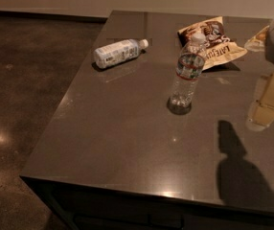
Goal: Knock water bottle over
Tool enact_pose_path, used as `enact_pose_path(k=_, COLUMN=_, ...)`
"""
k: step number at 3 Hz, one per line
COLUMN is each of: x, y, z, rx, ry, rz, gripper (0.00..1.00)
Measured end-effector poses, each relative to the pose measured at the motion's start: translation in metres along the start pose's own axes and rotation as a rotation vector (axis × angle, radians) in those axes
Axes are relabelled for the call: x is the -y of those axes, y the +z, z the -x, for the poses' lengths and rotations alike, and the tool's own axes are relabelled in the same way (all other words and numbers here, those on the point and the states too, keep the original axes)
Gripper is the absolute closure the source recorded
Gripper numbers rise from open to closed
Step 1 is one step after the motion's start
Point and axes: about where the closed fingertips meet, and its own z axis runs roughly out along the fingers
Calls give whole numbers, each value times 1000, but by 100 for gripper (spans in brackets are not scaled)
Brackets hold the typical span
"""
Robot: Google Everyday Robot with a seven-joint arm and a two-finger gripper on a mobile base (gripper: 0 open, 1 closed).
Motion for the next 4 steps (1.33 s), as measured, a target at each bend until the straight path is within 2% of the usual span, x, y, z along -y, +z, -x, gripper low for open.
enact_pose_path(k=1, x=0, y=0, z=0, rx=0, ry=0, rz=0, gripper=0)
enact_pose_path(k=3, x=39, y=14, z=6, rx=73, ry=191, rz=-64, gripper=0)
enact_pose_path(k=4, x=48, y=27, z=20, rx=113, ry=251, rz=-94, gripper=0)
